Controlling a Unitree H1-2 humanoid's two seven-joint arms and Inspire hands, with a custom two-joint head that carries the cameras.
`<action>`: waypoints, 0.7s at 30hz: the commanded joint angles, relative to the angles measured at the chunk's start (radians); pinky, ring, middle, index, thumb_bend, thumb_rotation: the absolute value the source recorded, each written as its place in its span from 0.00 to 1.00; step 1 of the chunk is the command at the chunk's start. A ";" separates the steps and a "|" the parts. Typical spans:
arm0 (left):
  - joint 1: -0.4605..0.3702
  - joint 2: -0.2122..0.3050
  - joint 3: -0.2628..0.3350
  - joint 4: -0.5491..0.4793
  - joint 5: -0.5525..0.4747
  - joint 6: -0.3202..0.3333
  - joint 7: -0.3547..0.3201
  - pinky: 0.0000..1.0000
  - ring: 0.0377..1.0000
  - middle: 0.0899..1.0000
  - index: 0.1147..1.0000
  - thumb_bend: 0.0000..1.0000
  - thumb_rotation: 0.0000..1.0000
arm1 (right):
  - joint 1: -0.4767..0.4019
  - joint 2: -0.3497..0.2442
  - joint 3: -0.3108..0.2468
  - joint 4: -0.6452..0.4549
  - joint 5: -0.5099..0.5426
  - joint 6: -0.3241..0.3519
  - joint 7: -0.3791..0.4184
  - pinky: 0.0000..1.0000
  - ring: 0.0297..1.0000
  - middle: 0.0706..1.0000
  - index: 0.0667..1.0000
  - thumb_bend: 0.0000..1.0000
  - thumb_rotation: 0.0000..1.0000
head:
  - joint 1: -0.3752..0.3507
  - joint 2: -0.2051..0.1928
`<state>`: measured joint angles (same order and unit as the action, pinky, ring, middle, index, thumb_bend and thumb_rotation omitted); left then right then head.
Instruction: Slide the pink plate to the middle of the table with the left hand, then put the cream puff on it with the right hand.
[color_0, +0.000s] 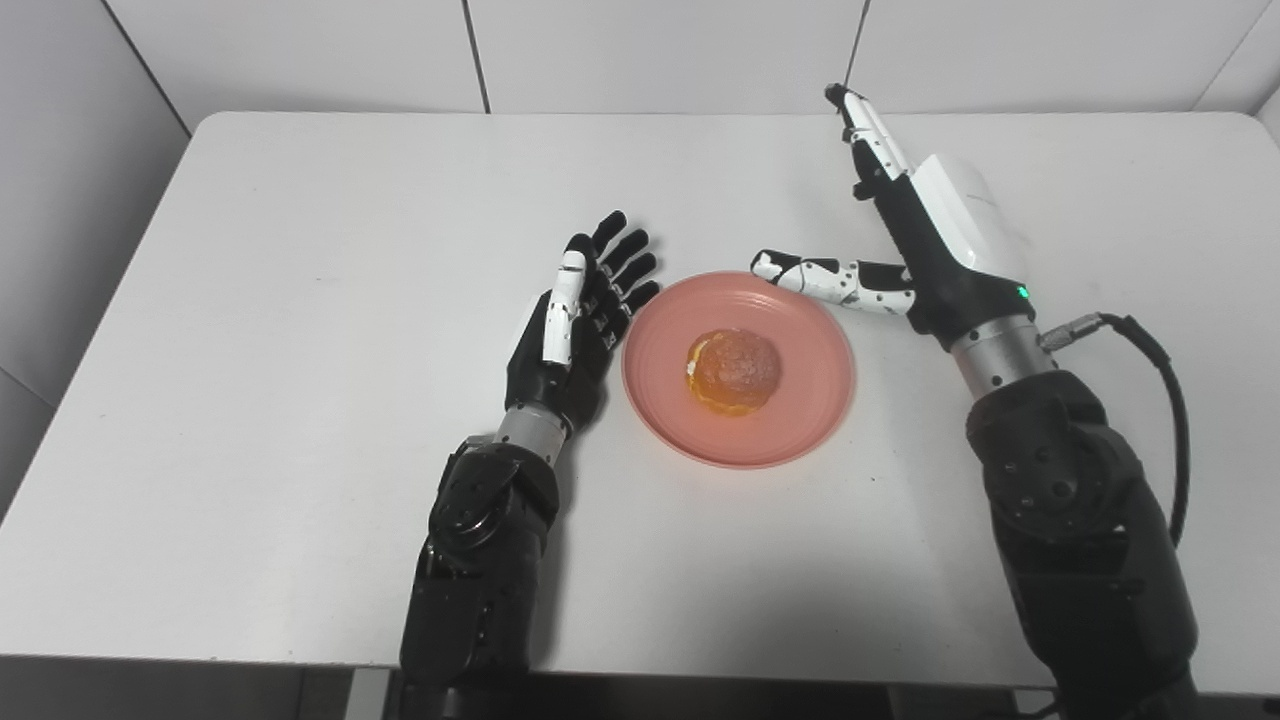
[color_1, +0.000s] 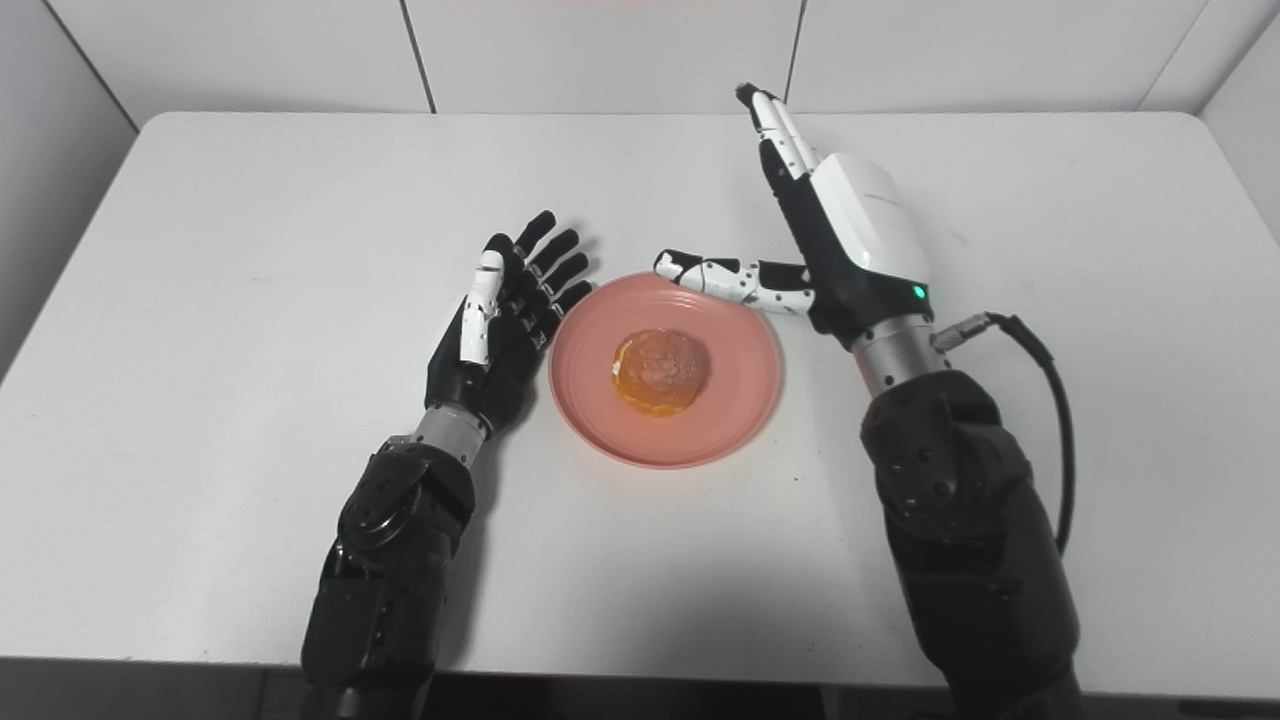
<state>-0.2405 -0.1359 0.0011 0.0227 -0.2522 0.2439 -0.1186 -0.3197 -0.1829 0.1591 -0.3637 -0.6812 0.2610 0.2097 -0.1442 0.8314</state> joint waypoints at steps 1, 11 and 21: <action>0.011 0.013 0.004 0.015 -0.001 -0.003 -0.001 0.90 0.91 0.91 0.90 0.43 1.00 | 0.000 0.012 -0.030 -0.028 0.028 -0.058 -0.070 0.83 0.96 1.00 1.00 0.91 0.92 | -0.002 -0.001; 0.006 0.028 0.006 0.018 0.007 -0.018 -0.002 0.90 0.91 0.91 0.89 0.42 1.00 | 0.176 0.088 -0.082 -0.024 0.106 -0.100 -0.232 0.89 0.97 1.00 1.00 0.82 1.00 | -0.008 -0.007; 0.008 0.048 -0.006 0.016 0.042 -0.062 -0.008 0.98 0.97 0.98 0.96 0.41 1.00 | 0.232 0.117 -0.073 0.046 0.245 -0.143 -0.240 0.98 1.00 1.00 1.00 0.71 1.00 | 0.004 -0.017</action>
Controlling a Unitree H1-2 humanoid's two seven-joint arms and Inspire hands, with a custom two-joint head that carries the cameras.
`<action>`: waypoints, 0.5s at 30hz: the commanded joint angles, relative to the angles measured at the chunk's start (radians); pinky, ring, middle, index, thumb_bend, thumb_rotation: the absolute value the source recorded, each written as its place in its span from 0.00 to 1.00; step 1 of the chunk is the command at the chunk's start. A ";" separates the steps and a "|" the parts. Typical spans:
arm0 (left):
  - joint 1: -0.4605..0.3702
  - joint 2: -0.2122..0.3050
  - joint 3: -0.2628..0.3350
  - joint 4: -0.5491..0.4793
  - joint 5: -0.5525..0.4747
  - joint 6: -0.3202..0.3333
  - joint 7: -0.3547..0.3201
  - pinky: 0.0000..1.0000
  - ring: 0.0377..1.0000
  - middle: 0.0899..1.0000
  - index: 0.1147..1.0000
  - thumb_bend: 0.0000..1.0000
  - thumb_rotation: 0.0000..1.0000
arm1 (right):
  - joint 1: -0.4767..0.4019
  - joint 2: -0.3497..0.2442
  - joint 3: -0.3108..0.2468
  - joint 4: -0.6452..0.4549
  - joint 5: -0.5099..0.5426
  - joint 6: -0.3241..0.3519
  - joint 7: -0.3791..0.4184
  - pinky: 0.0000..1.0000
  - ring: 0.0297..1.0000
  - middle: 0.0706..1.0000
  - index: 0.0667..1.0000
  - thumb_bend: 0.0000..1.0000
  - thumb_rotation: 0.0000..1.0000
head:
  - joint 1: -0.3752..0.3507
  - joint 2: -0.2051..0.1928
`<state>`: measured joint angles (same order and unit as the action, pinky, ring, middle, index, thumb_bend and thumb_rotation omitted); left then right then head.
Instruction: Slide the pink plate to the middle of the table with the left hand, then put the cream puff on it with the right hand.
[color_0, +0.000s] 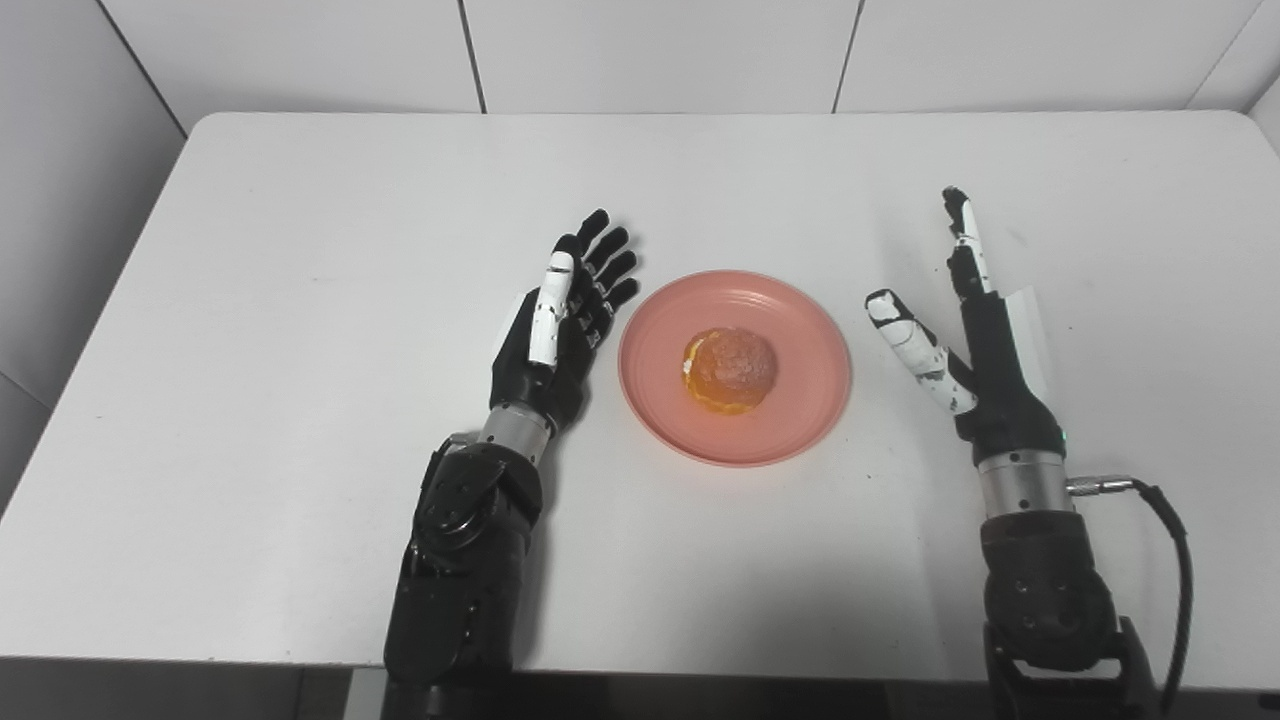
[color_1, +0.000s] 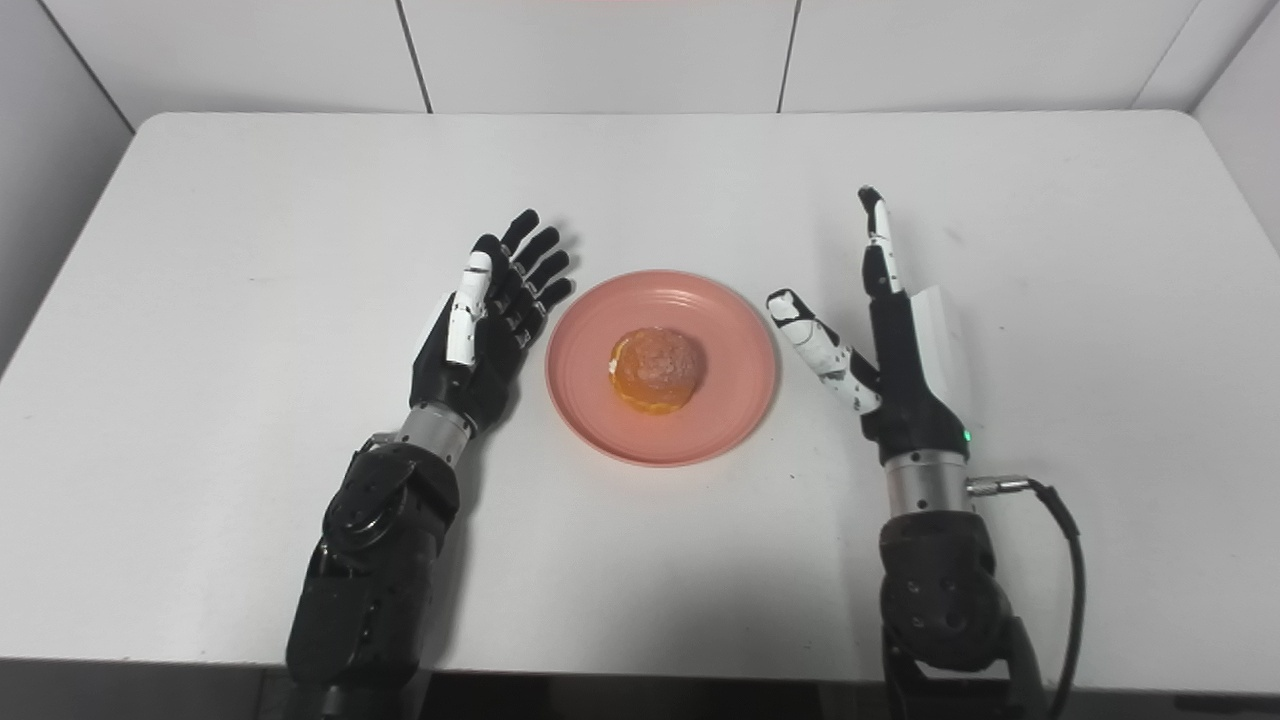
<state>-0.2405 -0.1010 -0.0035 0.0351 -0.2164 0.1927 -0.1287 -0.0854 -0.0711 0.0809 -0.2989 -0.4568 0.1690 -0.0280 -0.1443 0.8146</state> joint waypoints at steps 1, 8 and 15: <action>0.008 0.016 -0.001 0.001 0.009 -0.013 0.001 0.99 0.98 0.99 0.97 0.41 1.00 | -0.001 0.005 0.010 -0.017 0.035 -0.043 0.009 0.99 1.00 1.00 1.00 0.70 1.00 | 0.007 -0.002; 0.012 0.045 -0.021 -0.024 0.040 -0.028 -0.004 1.00 1.00 1.00 1.00 0.41 1.00 | 0.005 0.010 0.032 0.004 0.103 0.012 0.066 1.00 1.00 1.00 1.00 0.54 1.00 | 0.028 -0.007; 0.038 0.078 -0.049 -0.082 0.112 -0.048 0.011 1.00 1.00 1.00 1.00 0.44 1.00 | 0.012 0.013 0.044 0.067 0.150 -0.043 0.062 1.00 1.00 1.00 1.00 0.40 1.00 | 0.063 -0.011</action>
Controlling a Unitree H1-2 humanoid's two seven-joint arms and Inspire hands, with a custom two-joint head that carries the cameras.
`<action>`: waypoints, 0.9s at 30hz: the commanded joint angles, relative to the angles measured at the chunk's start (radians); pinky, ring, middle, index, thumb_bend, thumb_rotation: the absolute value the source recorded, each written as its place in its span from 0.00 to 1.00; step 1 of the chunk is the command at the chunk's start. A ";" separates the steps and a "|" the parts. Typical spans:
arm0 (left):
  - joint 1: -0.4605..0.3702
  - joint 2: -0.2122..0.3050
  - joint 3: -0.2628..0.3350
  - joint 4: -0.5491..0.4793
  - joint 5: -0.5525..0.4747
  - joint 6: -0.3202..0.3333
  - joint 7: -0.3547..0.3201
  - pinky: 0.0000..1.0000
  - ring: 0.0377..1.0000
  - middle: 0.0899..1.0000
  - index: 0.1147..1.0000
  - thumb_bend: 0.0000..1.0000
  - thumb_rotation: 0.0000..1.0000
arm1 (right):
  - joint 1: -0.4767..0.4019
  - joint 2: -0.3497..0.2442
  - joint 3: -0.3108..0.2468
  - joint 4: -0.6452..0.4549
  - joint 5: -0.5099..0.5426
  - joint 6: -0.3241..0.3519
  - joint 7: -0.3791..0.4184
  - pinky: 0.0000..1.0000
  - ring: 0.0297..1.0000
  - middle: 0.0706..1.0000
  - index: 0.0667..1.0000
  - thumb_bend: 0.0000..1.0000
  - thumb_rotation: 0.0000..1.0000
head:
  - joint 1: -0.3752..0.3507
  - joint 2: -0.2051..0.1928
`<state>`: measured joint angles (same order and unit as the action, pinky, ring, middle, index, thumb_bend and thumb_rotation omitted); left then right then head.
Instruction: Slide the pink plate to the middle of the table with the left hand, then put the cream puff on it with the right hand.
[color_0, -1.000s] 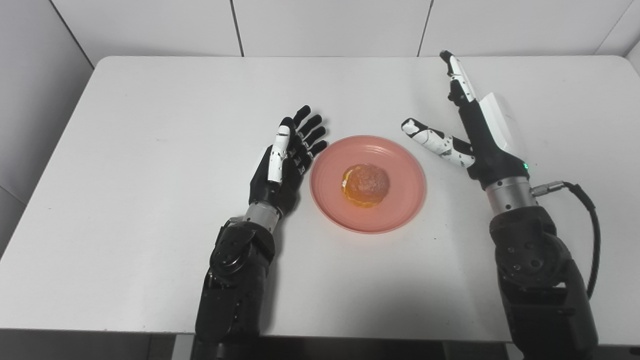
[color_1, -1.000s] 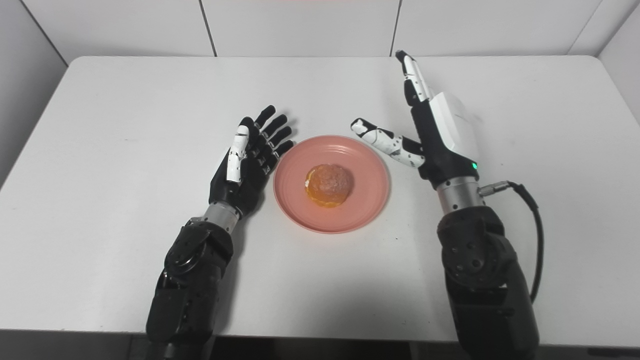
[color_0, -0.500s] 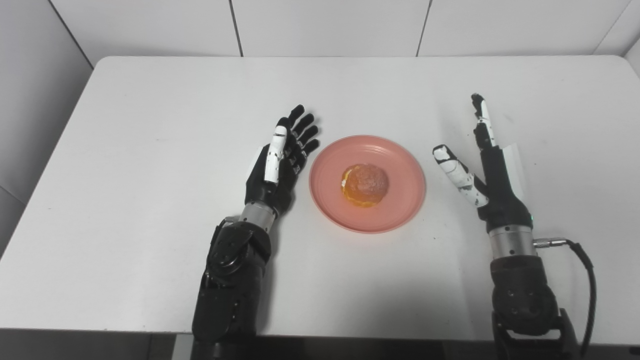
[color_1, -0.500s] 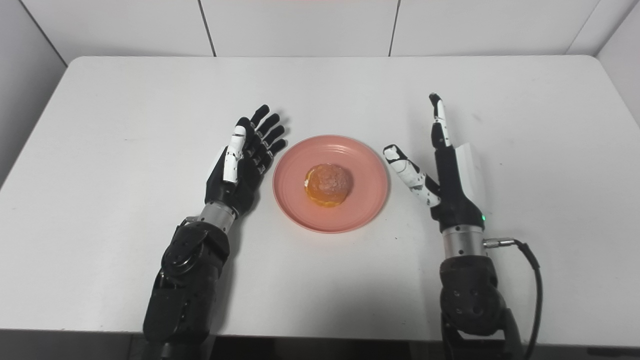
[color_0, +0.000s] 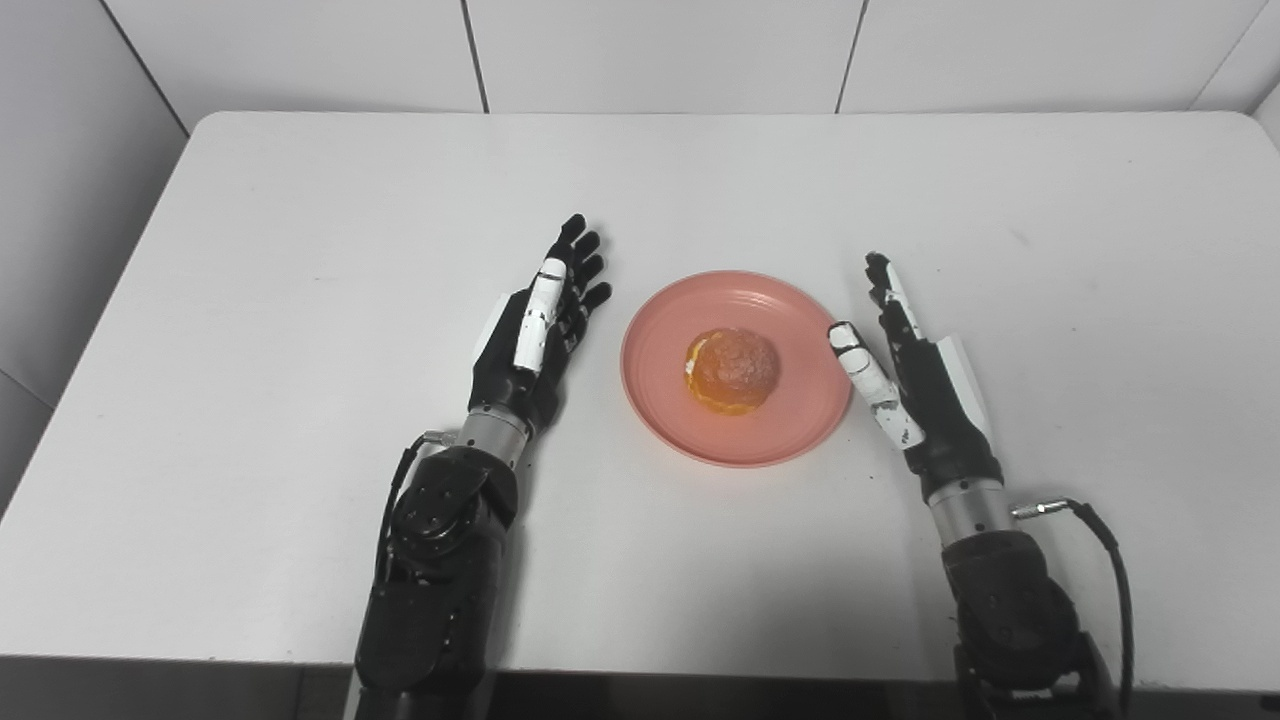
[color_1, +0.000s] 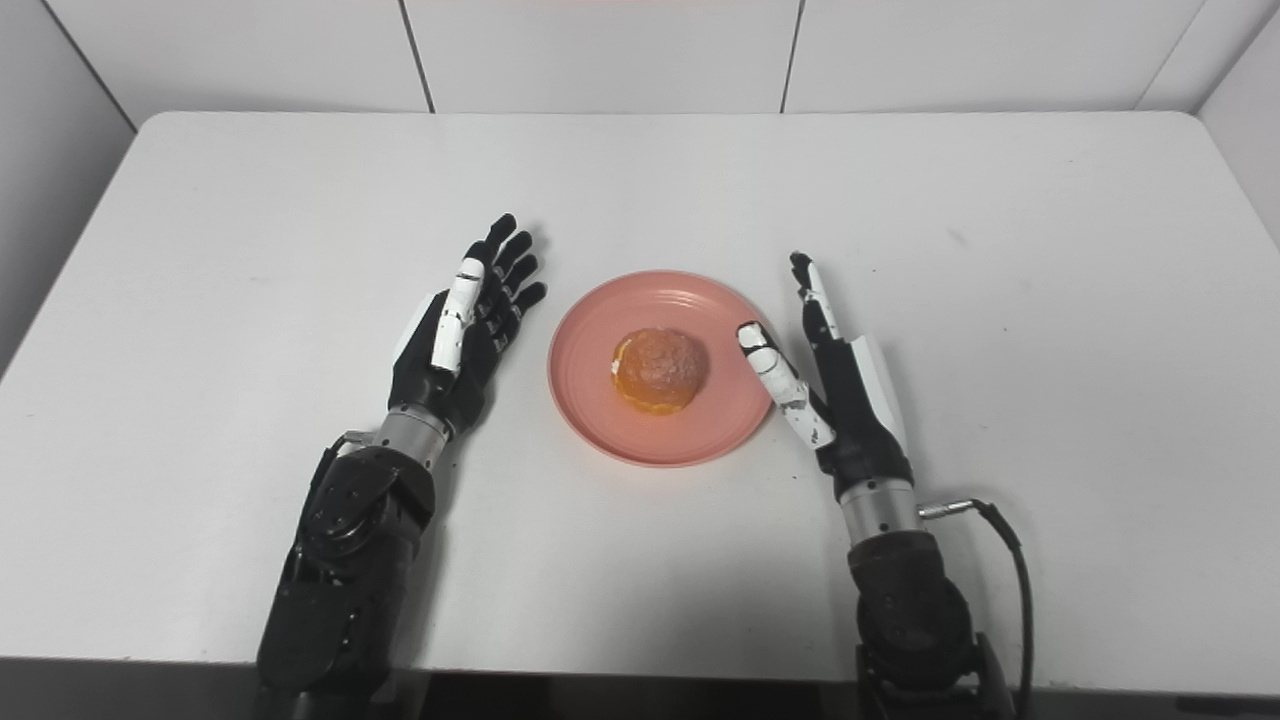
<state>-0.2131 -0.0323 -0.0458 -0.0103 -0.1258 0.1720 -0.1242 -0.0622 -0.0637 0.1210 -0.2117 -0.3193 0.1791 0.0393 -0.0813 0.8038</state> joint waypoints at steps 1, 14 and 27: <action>0.015 0.013 -0.009 -0.044 0.027 -0.028 0.006 1.00 1.00 1.00 1.00 0.44 1.00 | -0.010 0.006 0.006 -0.019 0.014 -0.055 -0.006 1.00 1.00 1.00 1.00 0.39 1.00 | 0.001 0.000; 0.138 0.046 -0.005 -0.081 0.044 -0.126 -0.009 1.00 1.00 1.00 1.00 0.42 1.00 | -0.008 0.016 0.011 0.016 0.016 -0.093 -0.045 1.00 1.00 1.00 1.00 0.36 1.00 | -0.037 0.007; 0.225 0.074 -0.028 -0.049 0.095 -0.253 -0.016 1.00 1.00 1.00 1.00 0.43 1.00 | -0.003 0.024 -0.002 0.038 0.030 -0.087 -0.060 1.00 1.00 1.00 1.00 0.29 1.00 | -0.042 0.016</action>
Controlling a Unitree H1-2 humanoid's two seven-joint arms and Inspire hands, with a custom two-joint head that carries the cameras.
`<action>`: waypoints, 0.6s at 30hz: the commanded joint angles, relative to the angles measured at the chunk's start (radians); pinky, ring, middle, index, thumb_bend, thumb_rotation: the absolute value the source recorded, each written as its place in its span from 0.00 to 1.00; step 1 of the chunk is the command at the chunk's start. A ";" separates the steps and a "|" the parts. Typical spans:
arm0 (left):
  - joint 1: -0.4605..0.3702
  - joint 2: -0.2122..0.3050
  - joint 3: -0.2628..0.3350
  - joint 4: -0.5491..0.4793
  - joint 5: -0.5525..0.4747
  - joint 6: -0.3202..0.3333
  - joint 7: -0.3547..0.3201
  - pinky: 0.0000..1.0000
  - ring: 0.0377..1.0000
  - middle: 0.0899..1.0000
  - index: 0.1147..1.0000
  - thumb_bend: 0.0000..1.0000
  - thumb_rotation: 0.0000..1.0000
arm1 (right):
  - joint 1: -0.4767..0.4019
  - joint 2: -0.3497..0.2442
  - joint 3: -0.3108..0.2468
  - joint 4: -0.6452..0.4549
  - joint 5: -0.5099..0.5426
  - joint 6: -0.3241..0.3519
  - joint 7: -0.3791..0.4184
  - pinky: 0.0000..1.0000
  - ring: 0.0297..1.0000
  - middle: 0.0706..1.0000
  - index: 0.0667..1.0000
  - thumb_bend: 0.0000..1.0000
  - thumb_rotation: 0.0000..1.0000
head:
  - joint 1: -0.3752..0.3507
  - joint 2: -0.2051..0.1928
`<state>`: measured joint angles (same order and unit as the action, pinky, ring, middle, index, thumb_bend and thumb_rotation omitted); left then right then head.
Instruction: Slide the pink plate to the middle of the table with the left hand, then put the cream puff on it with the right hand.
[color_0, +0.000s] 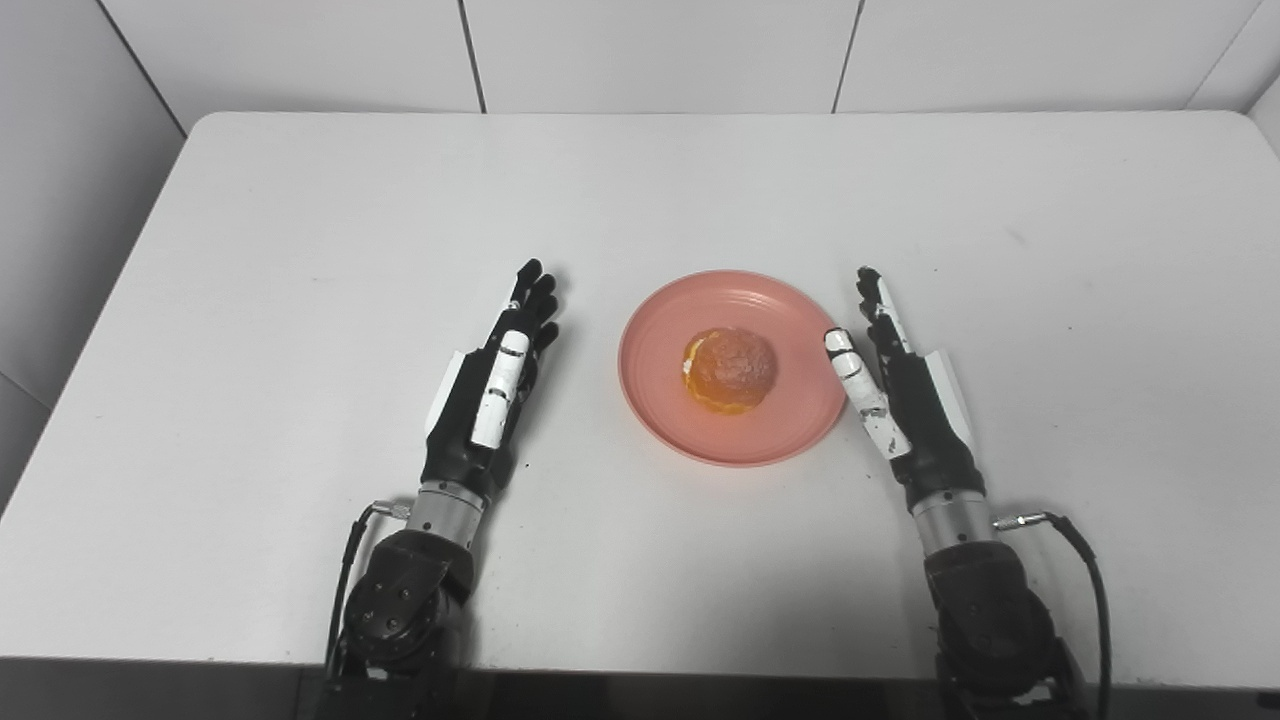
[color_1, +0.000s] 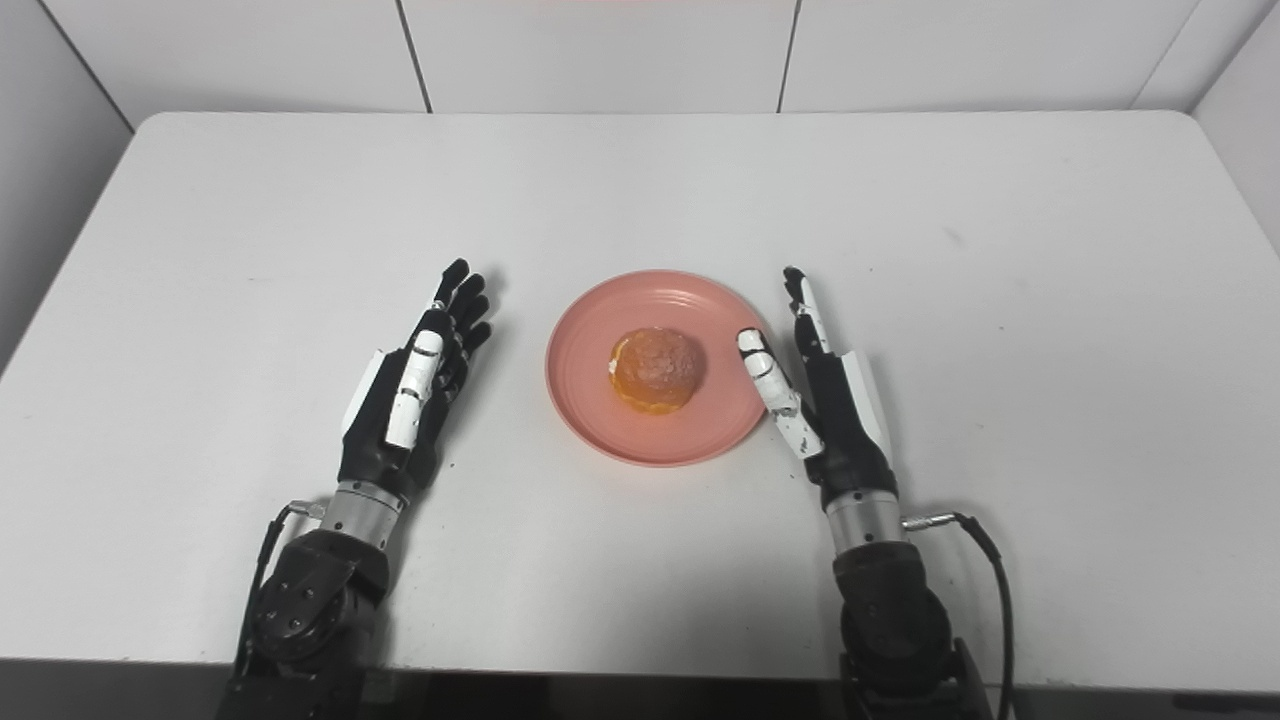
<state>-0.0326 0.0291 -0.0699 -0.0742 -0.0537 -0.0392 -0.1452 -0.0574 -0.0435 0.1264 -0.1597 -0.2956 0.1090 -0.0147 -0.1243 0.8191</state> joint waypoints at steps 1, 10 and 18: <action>0.049 0.012 -0.008 0.015 0.035 -0.051 0.010 1.00 1.00 1.00 1.00 0.43 1.00 | -0.007 0.002 -0.008 -0.012 0.005 -0.014 -0.005 1.00 1.00 1.00 1.00 0.29 1.00 | -0.003 0.001; 0.081 0.017 -0.036 -0.009 0.116 -0.051 0.023 1.00 1.00 1.00 1.00 0.45 1.00 | -0.003 -0.004 -0.004 -0.023 0.006 0.019 0.013 1.00 1.00 1.00 1.00 0.30 1.00 | -0.001 0.011; 0.093 0.012 -0.040 -0.010 0.153 -0.068 0.037 1.00 1.00 1.00 1.00 0.45 1.00 | 0.001 -0.001 0.003 -0.032 0.002 0.038 0.017 1.00 1.00 1.00 1.00 0.33 1.00 | -0.002 0.014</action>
<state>0.0160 0.0346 -0.1050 -0.1076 0.0920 -0.0810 -0.1221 -0.0574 -0.0459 0.1273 -0.1651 -0.2939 0.1290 -0.0093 -0.1273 0.8330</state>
